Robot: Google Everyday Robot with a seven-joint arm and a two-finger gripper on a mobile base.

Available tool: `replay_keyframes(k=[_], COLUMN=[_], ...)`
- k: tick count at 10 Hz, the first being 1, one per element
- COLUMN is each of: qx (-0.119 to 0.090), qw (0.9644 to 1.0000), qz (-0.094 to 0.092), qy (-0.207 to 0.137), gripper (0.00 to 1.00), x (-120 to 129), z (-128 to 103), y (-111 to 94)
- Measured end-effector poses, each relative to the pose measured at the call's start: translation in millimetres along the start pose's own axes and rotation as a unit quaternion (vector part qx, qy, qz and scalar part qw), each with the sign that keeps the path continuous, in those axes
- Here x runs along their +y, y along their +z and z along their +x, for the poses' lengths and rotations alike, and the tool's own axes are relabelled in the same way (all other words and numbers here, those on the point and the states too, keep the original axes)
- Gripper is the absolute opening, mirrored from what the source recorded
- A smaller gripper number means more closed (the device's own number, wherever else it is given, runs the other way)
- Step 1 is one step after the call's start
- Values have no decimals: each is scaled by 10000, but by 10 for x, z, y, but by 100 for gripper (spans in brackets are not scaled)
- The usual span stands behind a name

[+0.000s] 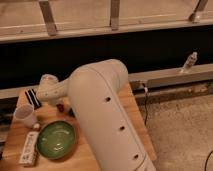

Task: Place the pepper in the ceramic cup

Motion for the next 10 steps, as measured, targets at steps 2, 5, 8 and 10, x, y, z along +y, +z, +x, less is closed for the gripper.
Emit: replay_keyframes(k=[2,5,8,10], qx=[-357,-944,-1465,-1679], qw=[9993,9954,9891,9846], qz=[10,-10,-170,-395], qy=[64,139,-14,-288], gripper=[0,0,0,0], x=[-127,-334,-329,-181], z=[-146,-398,-619,-788], y=[-259,-667,-924,-1030])
